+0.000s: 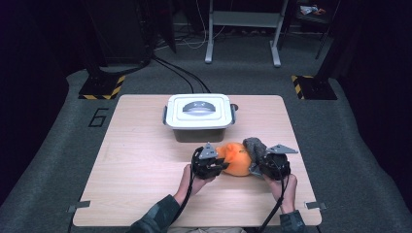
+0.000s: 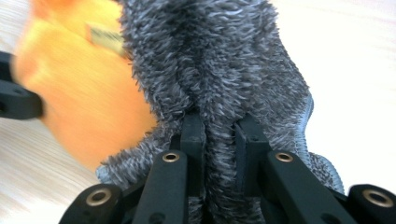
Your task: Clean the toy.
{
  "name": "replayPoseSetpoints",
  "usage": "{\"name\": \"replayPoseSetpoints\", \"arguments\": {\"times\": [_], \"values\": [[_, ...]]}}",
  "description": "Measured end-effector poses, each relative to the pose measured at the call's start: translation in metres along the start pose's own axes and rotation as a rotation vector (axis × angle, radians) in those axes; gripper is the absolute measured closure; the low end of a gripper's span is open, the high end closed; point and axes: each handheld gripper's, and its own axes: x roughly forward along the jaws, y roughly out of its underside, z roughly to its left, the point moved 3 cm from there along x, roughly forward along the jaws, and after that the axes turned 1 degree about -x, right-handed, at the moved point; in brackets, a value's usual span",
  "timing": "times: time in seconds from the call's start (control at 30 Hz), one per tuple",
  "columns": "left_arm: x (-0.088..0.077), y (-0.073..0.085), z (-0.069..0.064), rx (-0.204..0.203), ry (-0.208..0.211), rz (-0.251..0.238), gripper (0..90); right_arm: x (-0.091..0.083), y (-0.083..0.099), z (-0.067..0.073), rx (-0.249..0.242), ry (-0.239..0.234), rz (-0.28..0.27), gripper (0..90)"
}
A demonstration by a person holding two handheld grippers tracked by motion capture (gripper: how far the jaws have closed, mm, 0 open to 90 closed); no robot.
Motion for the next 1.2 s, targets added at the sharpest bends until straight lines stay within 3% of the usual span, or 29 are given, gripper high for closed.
{"name": "replayPoseSetpoints", "arguments": {"times": [0.2,0.33,0.5,0.6,0.7,0.77,0.83,1.07,1.13,1.2], "values": [[0.0,0.0,0.0,0.0,-0.001,-0.001,75.4,0.018,0.019,-0.015,0.074,-0.014,0.04,76.3],[0.0,0.0,0.001,-0.001,0.0,-0.002,75.5,0.026,0.027,-0.019,0.097,-0.023,0.056,76.3],[-0.001,0.0,0.002,-0.003,0.0,0.001,75.4,0.008,0.018,-0.019,0.102,-0.013,0.009,76.4],[-0.002,-0.001,0.003,-0.005,-0.004,-0.004,75.4,-0.01,0.007,-0.012,0.075,-0.009,-0.048,76.3],[-0.001,-0.001,0.004,-0.003,-0.002,-0.005,75.3,-0.023,-0.004,0.001,0.043,-0.046,-0.11,76.3],[-0.001,-0.001,0.004,-0.004,-0.003,-0.005,75.2,-0.024,-0.008,0.011,0.021,-0.083,-0.106,76.3],[-0.001,-0.001,0.004,-0.004,-0.002,0.0,75.0,-0.019,-0.009,0.018,-0.002,-0.085,-0.082,76.4],[-0.005,-0.002,0.006,-0.002,0.02,-0.03,65.1,-0.011,-0.008,0.013,0.006,-0.069,-0.076,76.3],[-0.007,-0.003,0.007,0.007,0.012,-0.028,57.3,-0.011,-0.008,0.012,0.012,-0.067,-0.07,76.3],[-0.007,-0.002,0.008,0.015,-0.03,-0.012,52.8,-0.01,-0.008,0.01,0.006,-0.062,-0.068,76.3]]}}
